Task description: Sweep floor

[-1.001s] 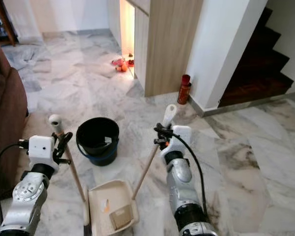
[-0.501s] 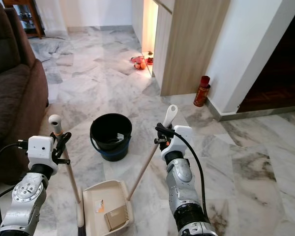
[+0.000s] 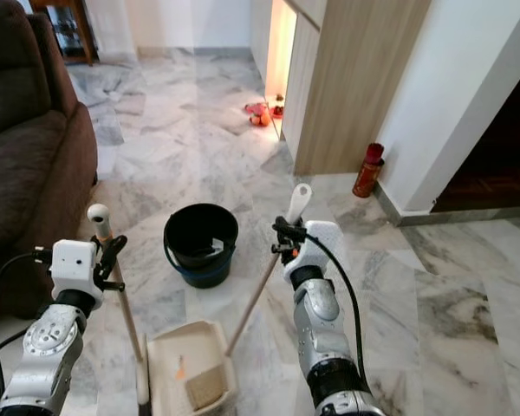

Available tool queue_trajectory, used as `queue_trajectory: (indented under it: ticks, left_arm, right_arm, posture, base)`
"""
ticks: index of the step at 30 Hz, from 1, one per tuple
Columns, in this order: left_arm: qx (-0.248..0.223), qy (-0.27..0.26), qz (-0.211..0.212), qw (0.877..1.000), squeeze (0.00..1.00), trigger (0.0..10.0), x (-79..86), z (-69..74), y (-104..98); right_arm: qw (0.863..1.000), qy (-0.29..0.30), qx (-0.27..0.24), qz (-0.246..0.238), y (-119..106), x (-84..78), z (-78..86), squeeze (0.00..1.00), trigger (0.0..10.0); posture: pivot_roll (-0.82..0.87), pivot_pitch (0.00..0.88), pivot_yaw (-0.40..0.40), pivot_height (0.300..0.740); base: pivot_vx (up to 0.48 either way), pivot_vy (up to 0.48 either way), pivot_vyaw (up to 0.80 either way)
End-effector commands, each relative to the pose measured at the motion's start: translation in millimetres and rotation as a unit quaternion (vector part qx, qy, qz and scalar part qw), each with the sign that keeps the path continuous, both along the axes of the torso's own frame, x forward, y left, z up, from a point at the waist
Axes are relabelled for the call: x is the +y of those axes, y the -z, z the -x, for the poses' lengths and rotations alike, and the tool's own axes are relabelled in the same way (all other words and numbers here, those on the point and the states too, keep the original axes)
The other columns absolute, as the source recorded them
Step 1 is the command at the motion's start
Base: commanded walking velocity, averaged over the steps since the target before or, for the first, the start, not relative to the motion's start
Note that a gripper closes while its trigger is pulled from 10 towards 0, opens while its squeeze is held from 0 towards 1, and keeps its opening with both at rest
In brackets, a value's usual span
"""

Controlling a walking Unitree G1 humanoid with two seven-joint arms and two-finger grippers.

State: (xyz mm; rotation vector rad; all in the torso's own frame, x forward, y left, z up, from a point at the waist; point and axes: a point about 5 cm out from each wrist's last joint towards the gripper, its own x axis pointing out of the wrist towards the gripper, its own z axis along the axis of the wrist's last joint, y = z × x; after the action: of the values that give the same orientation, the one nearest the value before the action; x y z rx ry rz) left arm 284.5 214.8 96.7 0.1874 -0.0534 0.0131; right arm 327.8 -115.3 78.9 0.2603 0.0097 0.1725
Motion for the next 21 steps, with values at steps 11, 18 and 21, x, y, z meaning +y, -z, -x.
queue_trajectory:
  ticks: [11, 18, 21]
  left_arm:
    - [-0.012, 0.006, -0.008, 1.000, 0.00, 10.0, -3.8, -3.9, -6.1]
    - [-0.012, 0.003, -0.007, 1.000, 0.00, 10.0, -3.6, -3.3, -5.5]
    - [-0.013, 0.003, -0.007, 1.000, 0.00, 10.0, -3.7, -3.3, -5.7]
  right_arm:
    - [0.999, -0.004, -0.036, 0.003, -16.0, 1.1, -6.0, 0.00, 10.0]
    - [1.000, -0.004, -0.031, 0.003, -15.3, 1.0, -6.6, 0.00, 10.0]
    - [1.000, -0.004, -0.031, 0.002, -15.7, 1.4, -6.7, 0.00, 10.0]
  posture:
    - [0.18, 0.000, -0.048, 0.740]
    - [0.18, 0.000, -0.050, 0.740]
    - [0.18, 0.000, -0.050, 0.740]
  base:
    - [0.265, 0.000, 0.37]
    - [0.265, 0.000, 0.08]
    - [0.259, 0.000, 0.00]
